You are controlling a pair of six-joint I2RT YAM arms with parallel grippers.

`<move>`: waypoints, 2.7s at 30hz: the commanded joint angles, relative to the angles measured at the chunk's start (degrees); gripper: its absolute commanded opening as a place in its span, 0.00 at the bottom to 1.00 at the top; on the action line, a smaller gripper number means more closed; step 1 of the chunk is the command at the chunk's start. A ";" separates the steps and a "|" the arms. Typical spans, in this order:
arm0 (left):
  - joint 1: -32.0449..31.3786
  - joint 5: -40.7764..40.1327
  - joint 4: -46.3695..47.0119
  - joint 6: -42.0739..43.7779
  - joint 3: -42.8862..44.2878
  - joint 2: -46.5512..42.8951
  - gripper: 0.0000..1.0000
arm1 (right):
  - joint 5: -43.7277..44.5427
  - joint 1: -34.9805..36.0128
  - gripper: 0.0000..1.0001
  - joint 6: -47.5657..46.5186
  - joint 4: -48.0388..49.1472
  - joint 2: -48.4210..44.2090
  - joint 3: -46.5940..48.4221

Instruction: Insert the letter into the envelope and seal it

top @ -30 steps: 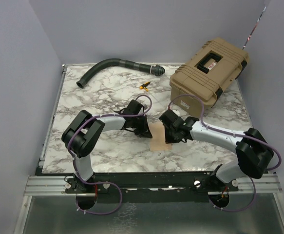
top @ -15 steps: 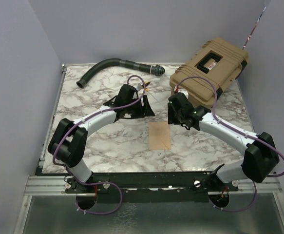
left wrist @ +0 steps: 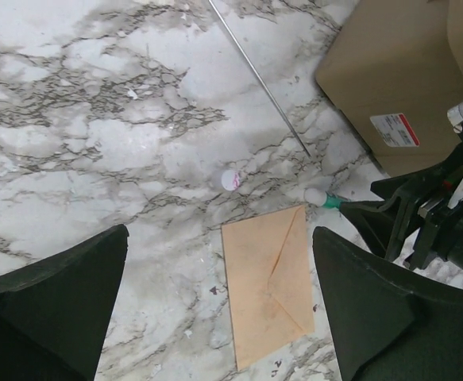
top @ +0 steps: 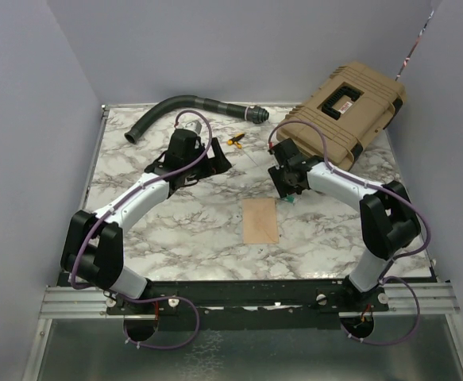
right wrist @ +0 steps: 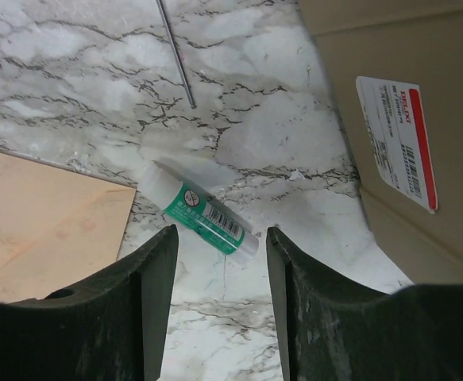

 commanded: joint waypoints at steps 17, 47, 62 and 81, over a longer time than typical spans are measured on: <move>3.59 0.91 -2.59 1.42 1.91 2.35 0.99 | -11.68 -1.92 0.41 -12.46 -3.13 5.26 -2.31; 3.70 21.86 14.13 0.80 -3.56 -7.51 0.95 | -38.47 -1.83 0.01 2.25 8.42 -19.48 0.85; 0.30 27.79 44.17 -16.14 -11.39 -16.73 0.86 | -65.44 -1.86 0.01 31.50 42.68 -19.88 -1.19; -1.52 30.21 45.14 -18.86 -11.25 -14.94 0.39 | -70.64 -0.74 0.01 36.80 51.17 -17.01 -3.70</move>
